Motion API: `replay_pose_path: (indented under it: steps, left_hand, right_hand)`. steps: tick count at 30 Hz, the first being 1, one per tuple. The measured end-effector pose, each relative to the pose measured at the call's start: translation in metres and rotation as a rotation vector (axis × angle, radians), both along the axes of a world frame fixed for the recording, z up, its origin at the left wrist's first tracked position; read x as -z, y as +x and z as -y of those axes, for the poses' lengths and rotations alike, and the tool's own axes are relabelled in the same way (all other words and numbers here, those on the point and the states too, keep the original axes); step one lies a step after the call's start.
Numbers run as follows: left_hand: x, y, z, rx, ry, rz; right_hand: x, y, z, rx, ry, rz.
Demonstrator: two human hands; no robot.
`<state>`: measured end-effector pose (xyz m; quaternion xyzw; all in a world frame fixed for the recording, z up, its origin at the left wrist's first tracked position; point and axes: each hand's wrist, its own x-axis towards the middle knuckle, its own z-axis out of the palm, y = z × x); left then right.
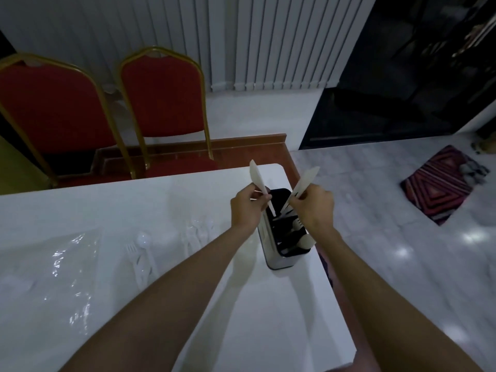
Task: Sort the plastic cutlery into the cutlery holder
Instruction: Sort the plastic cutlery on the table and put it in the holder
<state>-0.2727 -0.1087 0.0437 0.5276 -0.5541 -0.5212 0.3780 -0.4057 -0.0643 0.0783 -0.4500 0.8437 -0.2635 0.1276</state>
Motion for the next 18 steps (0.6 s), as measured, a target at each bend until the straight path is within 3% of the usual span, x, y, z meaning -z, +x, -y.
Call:
replay_pose_path:
  steps: [7, 13, 15, 18]
  left_hand:
    - [0.018, -0.02, 0.001, 0.109, -0.147, 0.273]
    - [0.021, -0.015, 0.005, 0.299, -0.253, 0.27]
    - [0.022, -0.009, 0.002, 0.266, -0.267, 0.225]
    - [0.035, 0.011, -0.004, 0.096, -0.242, 0.234]
  right_hand:
    - [0.026, -0.013, 0.007, -0.022, 0.139, 0.039]
    - [0.026, -0.016, 0.006, -0.079, 0.161, 0.098]
    - [0.026, -0.014, 0.004, -0.054, 0.113, 0.107]
    - [0.019, -0.009, 0.0, 0.002, -0.061, -0.041]
